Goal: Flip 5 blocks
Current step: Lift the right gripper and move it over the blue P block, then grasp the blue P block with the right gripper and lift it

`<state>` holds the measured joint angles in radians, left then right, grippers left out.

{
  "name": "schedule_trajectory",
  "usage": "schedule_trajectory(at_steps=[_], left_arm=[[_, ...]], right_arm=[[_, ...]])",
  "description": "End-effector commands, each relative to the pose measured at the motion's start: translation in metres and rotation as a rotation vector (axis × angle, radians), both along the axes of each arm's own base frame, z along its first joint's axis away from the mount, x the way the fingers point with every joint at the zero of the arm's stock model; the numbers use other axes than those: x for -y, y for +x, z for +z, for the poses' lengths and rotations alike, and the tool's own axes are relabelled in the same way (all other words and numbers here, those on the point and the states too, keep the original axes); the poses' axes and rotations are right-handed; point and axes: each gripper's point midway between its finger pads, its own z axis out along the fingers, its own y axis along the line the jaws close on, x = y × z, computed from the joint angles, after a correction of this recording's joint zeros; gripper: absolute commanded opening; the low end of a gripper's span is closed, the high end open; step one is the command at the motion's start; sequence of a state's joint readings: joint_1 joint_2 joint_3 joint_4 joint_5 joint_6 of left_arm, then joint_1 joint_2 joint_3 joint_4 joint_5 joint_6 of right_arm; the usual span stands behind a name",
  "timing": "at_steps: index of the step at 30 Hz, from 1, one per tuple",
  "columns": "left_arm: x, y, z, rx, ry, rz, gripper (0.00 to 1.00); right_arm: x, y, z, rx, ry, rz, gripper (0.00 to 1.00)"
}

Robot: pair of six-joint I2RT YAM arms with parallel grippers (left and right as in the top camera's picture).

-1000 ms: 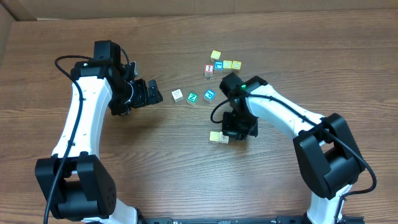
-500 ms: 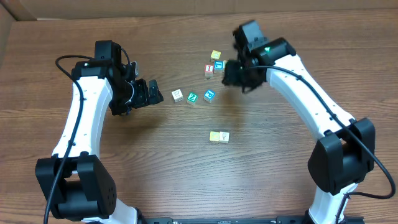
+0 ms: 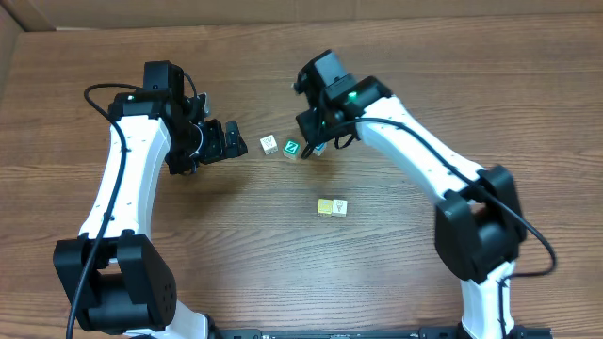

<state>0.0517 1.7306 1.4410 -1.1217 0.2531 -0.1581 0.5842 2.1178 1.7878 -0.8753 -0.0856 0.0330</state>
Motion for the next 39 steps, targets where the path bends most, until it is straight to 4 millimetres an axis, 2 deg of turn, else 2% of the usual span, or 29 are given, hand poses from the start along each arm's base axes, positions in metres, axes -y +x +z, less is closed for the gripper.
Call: schedule_trajectory(at_steps=[1, 5, 11, 16, 18, 20, 23, 26, 39], left_arm=[[0.004, 0.005, 0.002, 0.011, 0.002, -0.013, 1.0], [0.004, 0.005, 0.002, 0.011, 0.002, -0.013, 1.0], [0.004, 0.005, 0.002, 0.011, 0.002, -0.013, 1.0], [0.004, 0.005, 0.002, 0.011, 0.002, -0.013, 1.0], [0.004, 0.005, 0.002, 0.011, 0.002, -0.013, 1.0], [0.004, 0.005, 0.002, 0.011, 0.002, -0.013, 1.0], [0.004, 0.005, 0.002, 0.011, 0.002, -0.013, 1.0], [0.004, 0.005, 0.002, 0.011, 0.002, -0.013, 1.0], [0.004, 0.005, 0.002, 0.011, 0.002, -0.013, 1.0]], right_arm=[[-0.001, 0.003, -0.025, -0.005, -0.052, 0.037, 0.51], [0.003, 0.004, -0.046, -0.024, -0.094, 0.026, 0.5], [0.007, 0.002, -0.063, -0.049, -0.121, 0.024, 0.5], [0.006, 0.001, -0.065, -0.052, -0.121, 0.026, 0.49], [0.006, 0.001, -0.065, -0.054, -0.122, 0.023, 0.42], [0.006, 0.001, -0.065, -0.055, -0.122, 0.023, 0.4], [0.006, 0.0, -0.065, -0.057, -0.124, 0.023, 0.4], [0.007, 0.0, -0.066, -0.058, -0.124, 0.023, 0.46], [0.007, -0.001, -0.068, -0.058, -0.125, 0.023, 0.45]])
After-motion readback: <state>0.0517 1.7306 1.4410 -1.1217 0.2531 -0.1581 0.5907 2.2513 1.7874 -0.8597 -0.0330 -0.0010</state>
